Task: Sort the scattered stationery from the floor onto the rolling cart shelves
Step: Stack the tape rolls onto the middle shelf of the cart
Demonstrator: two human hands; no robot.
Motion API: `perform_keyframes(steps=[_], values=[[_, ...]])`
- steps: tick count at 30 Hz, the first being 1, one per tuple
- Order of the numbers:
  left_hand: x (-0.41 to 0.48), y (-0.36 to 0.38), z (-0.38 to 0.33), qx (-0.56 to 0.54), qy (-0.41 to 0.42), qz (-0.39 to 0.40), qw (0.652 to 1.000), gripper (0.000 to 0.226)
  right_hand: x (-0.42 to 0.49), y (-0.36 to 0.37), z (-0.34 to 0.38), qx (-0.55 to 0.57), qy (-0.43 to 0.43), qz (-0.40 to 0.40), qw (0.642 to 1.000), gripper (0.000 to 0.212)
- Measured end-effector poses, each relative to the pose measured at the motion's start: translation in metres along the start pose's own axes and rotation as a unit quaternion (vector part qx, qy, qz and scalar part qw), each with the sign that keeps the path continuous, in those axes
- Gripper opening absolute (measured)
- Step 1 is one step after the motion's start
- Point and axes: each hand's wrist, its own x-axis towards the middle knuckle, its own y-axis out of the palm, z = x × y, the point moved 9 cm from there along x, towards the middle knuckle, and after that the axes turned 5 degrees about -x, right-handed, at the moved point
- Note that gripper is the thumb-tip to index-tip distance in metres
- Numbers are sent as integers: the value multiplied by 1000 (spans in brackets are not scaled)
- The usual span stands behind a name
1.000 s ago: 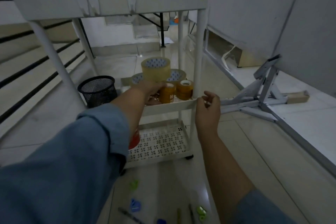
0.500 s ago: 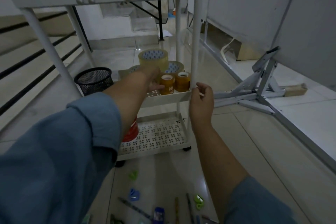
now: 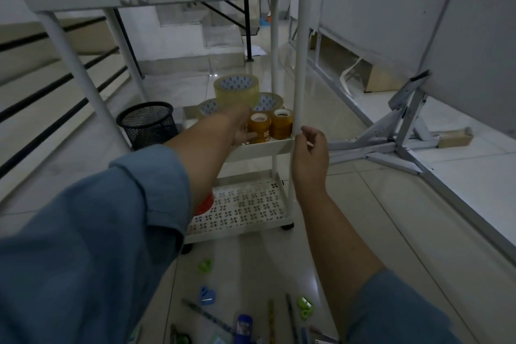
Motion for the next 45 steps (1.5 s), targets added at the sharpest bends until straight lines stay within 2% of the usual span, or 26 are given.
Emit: perform_keyframes(steps=[4, 7, 8, 10, 12, 17, 23, 27, 31, 35, 38, 40, 42, 43, 45], values=[[-7, -1, -1, 5, 19, -9, 1000, 36, -5, -1, 0, -7, -10, -16, 1000, 28], [-29, -16, -17, 49, 103, -45, 992, 24, -34, -8, 1, -20, -56, -97, 993, 29], [-37, -25, -24, 60, 148, -67, 985, 22, -48, -5, -1, -27, -73, -97, 992, 29], [-56, -46, -29, 62, 219, -100, 969, 17, -75, 11, -6, -57, -97, -40, 993, 29], [-76, -68, -11, 45, 243, -112, 962, 17, -93, 32, -14, -96, -97, 16, 990, 27], [-127, -129, 86, 50, 229, -148, 961, 17, -150, 68, -49, -138, -23, 103, 985, 17], [-158, -209, 273, 155, 69, -231, 958, 17, -273, 65, -135, -219, 69, 210, 951, 18], [-201, -237, 344, 266, 29, -235, 934, 24, -328, 62, -170, -287, 48, 341, 894, 16], [-220, -270, 374, 268, 28, -253, 929, 26, -332, 80, -177, -387, -23, 436, 812, 17], [-227, -306, 367, 265, 54, -326, 906, 26, -343, 98, -168, -388, -58, 449, 803, 16], [-248, -352, 369, 271, 31, -425, 863, 33, -392, 126, -161, -354, -88, 515, 776, 24], [-270, -382, 374, 272, 7, -494, 826, 35, -441, 149, -154, -331, -126, 596, 720, 32], [-287, -404, 383, 268, -49, -529, 804, 34, -490, 164, -146, -324, -180, 669, 644, 45], [-290, -413, 390, 264, -87, -527, 803, 32, -507, 168, -143, -327, -204, 687, 617, 52], [-292, -425, 403, 266, -158, -494, 813, 35, -526, 171, -146, -348, -244, 692, 584, 57]])
